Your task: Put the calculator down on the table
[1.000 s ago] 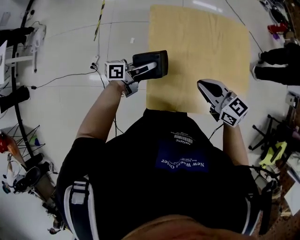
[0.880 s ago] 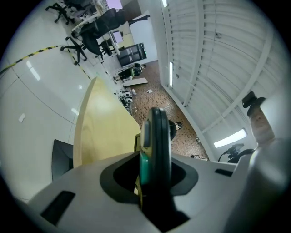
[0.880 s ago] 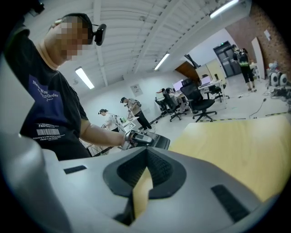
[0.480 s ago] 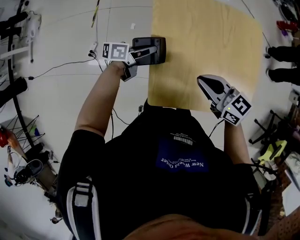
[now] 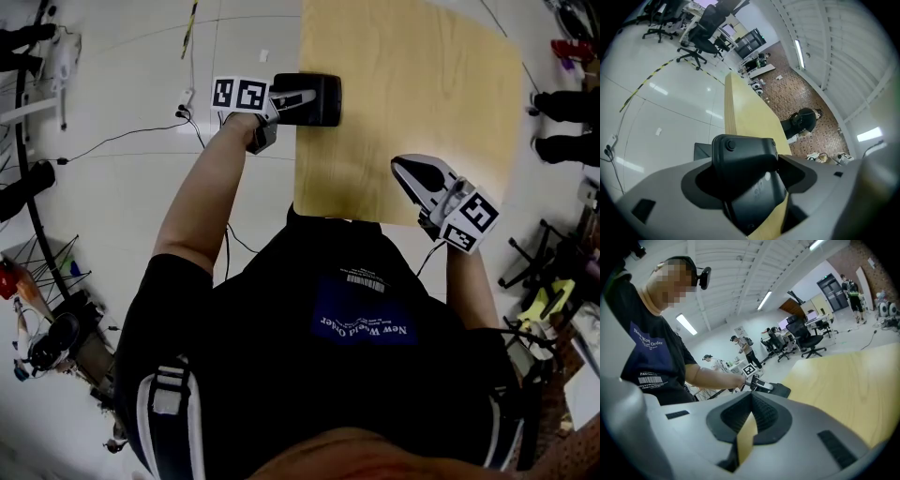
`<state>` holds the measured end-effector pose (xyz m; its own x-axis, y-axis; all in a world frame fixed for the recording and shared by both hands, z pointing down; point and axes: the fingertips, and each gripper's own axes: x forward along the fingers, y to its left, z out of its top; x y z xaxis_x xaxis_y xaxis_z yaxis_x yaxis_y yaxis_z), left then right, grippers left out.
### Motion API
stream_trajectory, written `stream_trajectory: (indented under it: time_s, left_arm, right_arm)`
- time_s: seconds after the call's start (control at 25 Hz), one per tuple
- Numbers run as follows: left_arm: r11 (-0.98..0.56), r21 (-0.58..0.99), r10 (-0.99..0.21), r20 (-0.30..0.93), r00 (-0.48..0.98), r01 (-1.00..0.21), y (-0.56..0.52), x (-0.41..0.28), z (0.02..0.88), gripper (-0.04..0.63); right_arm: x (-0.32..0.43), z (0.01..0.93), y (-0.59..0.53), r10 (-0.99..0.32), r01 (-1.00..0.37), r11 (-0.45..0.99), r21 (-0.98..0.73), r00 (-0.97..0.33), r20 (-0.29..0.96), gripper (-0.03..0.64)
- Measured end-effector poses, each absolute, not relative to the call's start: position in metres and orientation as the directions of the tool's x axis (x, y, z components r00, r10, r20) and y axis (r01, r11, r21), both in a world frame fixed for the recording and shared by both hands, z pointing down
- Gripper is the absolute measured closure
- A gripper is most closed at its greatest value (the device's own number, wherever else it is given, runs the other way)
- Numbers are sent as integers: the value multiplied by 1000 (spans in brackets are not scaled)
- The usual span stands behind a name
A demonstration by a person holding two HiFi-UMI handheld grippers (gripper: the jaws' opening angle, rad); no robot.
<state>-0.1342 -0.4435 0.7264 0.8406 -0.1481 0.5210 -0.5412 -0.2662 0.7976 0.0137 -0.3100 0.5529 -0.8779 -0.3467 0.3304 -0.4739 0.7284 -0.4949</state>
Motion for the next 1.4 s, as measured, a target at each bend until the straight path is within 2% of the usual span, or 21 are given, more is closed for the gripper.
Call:
stream_trajectory:
  time_s: [0.16, 0.28, 0.56, 0.8, 1.0, 1.12, 1.16, 1.24, 1.32, 1.4]
  left_arm:
    - [-213, 855, -190, 439, 878, -473, -449, -132, 741, 216]
    - [-170, 897, -233, 367, 901, -409, -452, -128, 743, 215]
    - [-131, 923, -296, 311, 903, -361, -454, -135, 743, 215]
    - [-119, 926, -307, 309, 900, -359, -437, -161, 744, 215]
    - [-125, 905, -322, 350, 880, -406, -390, -217, 744, 215]
    - [-44, 969, -459, 197, 866, -244, -361, -245, 698, 215]
    - [-80, 971, -501, 155, 851, -224, -359, -254, 678, 215]
    - [-256, 941, -529, 56, 847, -222, -364, -255, 626, 216]
    - [-461, 864, -485, -52, 873, -204, -361, -230, 561, 216]
    - [-602, 785, -406, -142, 903, -147, -346, -187, 499, 222]
  right_arm:
    - [14, 555, -310, -350, -479, 716, -508, -876, 333, 632]
    - [15, 557, -308, -348, -481, 710, -514, -875, 337, 632]
    - [17, 560, -305, -343, -476, 701, -531, -878, 333, 632]
    - [20, 557, -301, -349, -478, 703, -527, -877, 330, 632]
    - [29, 543, -300, -386, -491, 696, -524, -871, 305, 632]
    - [44, 524, -298, -415, -504, 693, -515, -864, 287, 632]
    - [49, 516, -298, -424, -507, 700, -503, -862, 279, 632]
    - [59, 496, -303, -444, -510, 723, -465, -860, 252, 632]
    - [71, 472, -303, -461, -515, 743, -428, -857, 231, 632]
    - [84, 448, -296, -475, -524, 758, -389, -852, 222, 632]
